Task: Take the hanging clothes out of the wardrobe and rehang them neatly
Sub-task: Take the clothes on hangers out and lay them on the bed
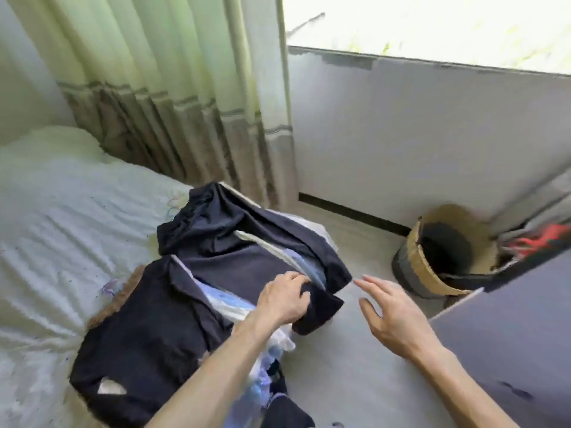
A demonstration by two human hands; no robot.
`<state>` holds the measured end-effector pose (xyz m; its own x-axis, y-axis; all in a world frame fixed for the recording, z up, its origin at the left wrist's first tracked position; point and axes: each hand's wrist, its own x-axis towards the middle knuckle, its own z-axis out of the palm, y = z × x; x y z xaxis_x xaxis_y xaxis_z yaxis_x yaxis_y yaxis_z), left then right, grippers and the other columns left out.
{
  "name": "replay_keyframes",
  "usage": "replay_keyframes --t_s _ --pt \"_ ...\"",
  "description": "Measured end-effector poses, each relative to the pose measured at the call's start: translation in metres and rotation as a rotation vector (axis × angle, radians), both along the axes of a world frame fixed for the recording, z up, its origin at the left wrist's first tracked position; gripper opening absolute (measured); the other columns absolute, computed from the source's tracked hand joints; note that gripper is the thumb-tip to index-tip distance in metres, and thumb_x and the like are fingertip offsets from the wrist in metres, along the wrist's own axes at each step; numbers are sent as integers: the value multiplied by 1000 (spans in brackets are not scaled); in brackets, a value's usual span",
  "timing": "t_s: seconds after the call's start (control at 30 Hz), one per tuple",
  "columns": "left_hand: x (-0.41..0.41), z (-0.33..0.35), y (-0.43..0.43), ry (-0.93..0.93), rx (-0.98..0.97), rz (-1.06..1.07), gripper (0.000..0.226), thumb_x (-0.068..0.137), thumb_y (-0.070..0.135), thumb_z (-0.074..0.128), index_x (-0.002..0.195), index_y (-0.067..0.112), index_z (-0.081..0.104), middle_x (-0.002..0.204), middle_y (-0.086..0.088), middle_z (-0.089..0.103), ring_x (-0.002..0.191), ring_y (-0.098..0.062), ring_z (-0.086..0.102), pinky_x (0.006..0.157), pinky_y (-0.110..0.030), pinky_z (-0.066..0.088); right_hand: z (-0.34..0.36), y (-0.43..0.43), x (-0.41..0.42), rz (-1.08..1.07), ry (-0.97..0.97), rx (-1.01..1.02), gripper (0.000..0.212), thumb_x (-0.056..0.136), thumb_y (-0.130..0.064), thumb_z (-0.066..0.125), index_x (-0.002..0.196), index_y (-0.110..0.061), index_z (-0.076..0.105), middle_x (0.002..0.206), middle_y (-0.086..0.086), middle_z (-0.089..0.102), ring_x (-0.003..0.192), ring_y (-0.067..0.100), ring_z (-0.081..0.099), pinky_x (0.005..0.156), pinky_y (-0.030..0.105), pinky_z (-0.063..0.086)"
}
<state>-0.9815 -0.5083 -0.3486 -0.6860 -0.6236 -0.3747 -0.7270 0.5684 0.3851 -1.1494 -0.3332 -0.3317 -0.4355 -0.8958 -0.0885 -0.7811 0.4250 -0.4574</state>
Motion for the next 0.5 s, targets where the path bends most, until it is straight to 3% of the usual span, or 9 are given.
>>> replay_keyframes --t_s 0.17,0.5 --pt "-121 42 21 114 -147 -363 45 97 36 47 141 30 50 152 6 42 140 -15 38 115 -32 32 40 78 -66 -350 139 -125 42 97 -32 55 140 -31 56 146 -6 52 138 15 43 114 38 39" --pt "-314 99 143 324 -180 -1095 45 101 37 46 146 29 46 152 5 44 140 -18 39 113 -33 36 75 215 -113 -1000 256 -130 58 91 -50 30 137 -30 58 143 -4 55 135 16 45 114 34 35"
